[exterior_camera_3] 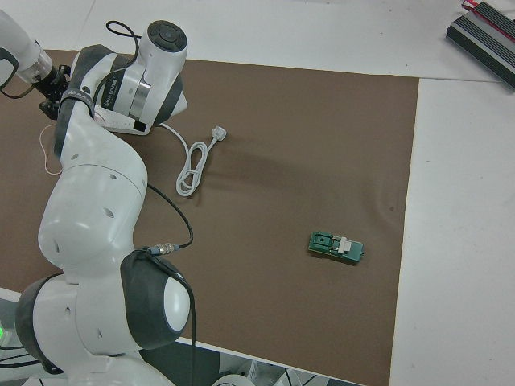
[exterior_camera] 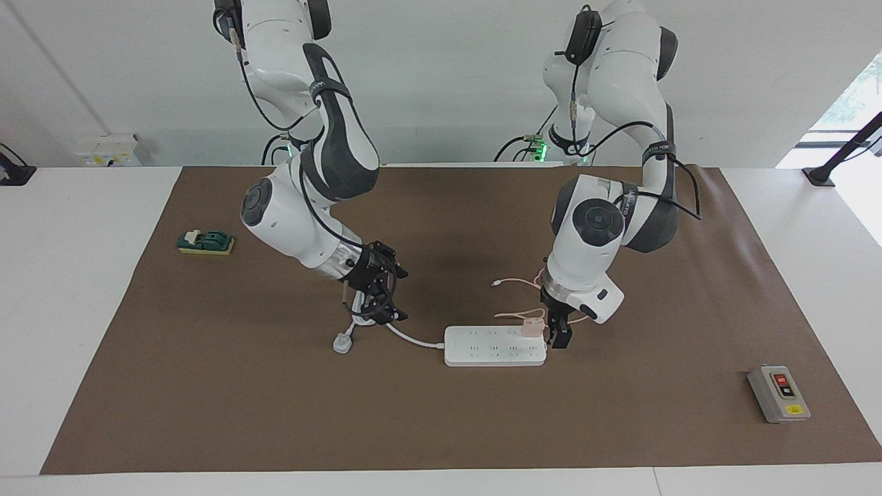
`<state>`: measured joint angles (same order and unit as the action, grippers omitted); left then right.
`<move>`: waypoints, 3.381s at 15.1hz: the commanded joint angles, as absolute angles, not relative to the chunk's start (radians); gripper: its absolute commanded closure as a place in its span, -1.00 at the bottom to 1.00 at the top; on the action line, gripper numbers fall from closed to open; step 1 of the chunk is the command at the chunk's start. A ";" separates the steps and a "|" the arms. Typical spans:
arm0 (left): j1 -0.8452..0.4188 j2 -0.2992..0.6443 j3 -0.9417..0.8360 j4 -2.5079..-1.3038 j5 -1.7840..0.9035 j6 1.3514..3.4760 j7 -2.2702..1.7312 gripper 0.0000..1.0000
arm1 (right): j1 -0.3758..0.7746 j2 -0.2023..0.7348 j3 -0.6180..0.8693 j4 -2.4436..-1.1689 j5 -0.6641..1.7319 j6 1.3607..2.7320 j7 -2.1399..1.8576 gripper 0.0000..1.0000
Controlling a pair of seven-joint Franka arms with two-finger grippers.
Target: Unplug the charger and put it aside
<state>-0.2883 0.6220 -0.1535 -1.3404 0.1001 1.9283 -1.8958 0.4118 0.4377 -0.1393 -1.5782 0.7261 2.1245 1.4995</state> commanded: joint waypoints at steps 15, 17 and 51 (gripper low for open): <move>-0.311 0.630 -0.140 -1.400 0.149 2.022 -1.902 -1.00 | 0.462 0.741 -0.140 -1.234 0.684 2.002 1.468 -1.00; -0.310 0.629 -0.140 -1.401 0.149 2.022 -1.902 -1.00 | 0.459 0.793 -0.138 -1.168 0.687 2.002 1.468 -1.00; -0.308 0.618 -0.141 -1.402 0.143 1.991 -1.858 -0.66 | 0.419 0.965 -0.074 -1.015 0.684 2.065 1.425 -0.21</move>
<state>-0.3057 0.6380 -0.1445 -1.3780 0.1331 2.0015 -1.8625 0.4359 0.9334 -0.0937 -1.0644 0.6987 2.0480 1.4431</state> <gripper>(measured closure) 0.022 0.079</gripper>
